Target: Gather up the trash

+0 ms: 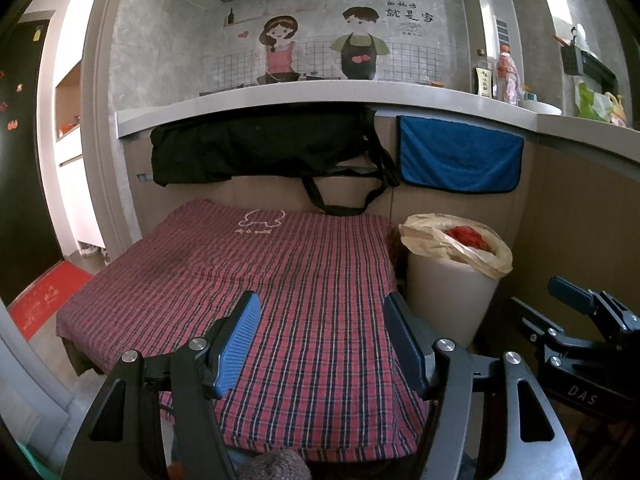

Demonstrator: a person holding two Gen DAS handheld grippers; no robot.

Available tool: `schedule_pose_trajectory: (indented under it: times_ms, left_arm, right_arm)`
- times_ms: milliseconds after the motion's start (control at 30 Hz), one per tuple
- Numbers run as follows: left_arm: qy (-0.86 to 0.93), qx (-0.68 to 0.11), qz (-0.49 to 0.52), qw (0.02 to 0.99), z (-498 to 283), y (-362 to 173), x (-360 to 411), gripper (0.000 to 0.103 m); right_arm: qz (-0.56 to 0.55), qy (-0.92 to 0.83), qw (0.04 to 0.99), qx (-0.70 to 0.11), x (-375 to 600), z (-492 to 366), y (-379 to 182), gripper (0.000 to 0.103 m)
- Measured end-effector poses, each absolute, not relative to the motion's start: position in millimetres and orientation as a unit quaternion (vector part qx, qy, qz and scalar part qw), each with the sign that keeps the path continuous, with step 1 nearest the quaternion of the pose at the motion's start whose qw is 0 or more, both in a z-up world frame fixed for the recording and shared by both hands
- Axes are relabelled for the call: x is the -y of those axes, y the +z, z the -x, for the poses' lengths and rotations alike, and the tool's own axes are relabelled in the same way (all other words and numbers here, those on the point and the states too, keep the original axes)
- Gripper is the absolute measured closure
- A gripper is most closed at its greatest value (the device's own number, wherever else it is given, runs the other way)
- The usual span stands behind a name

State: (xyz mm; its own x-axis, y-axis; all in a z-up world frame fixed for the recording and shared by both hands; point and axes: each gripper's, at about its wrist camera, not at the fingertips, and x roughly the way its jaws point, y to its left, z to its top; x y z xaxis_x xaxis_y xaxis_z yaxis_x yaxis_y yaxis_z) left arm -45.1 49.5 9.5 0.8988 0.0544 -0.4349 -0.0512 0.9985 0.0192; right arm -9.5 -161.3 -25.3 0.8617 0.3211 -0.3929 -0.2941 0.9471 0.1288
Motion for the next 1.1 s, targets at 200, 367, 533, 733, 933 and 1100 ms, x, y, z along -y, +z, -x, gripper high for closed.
schedule_pose_trajectory:
  times_ms: [200, 367, 533, 733, 933, 1100]
  left_arm:
    - [0.025, -0.227, -0.003, 0.974, 44.5, 6.4, -47.4, 0.038]
    - [0.023, -0.227, -0.003, 0.974, 44.4, 5.5, -45.0, 0.038]
    - [0.019, -0.229, -0.002, 0.973, 43.5, 4.6, -45.3, 0.038]
    - [0.018, -0.23, -0.002, 0.973, 43.7, 4.5, -44.4, 0.038]
    - [0.018, -0.229, -0.002, 0.973, 44.2, 4.7, -43.9, 0.038]
    - [0.017, -0.23, -0.002, 0.973, 43.2, 4.2, -44.1, 0.038]
  right_arm:
    - [-0.032, 0.159, 0.965, -0.208, 162.8, 8.9, -26.4, 0.02]
    - [-0.034, 0.156, 0.965, -0.209, 165.1, 9.8, -29.3, 0.02]
    - [-0.032, 0.153, 0.966, -0.206, 166.2, 11.5, -28.7, 0.02]
    - [-0.032, 0.151, 0.966, -0.205, 166.4, 12.0, -27.5, 0.02]
    - [-0.032, 0.151, 0.966, -0.205, 166.5, 12.5, -26.8, 0.02]
    - [-0.033, 0.149, 0.967, -0.204, 166.8, 13.4, -26.6, 0.02]
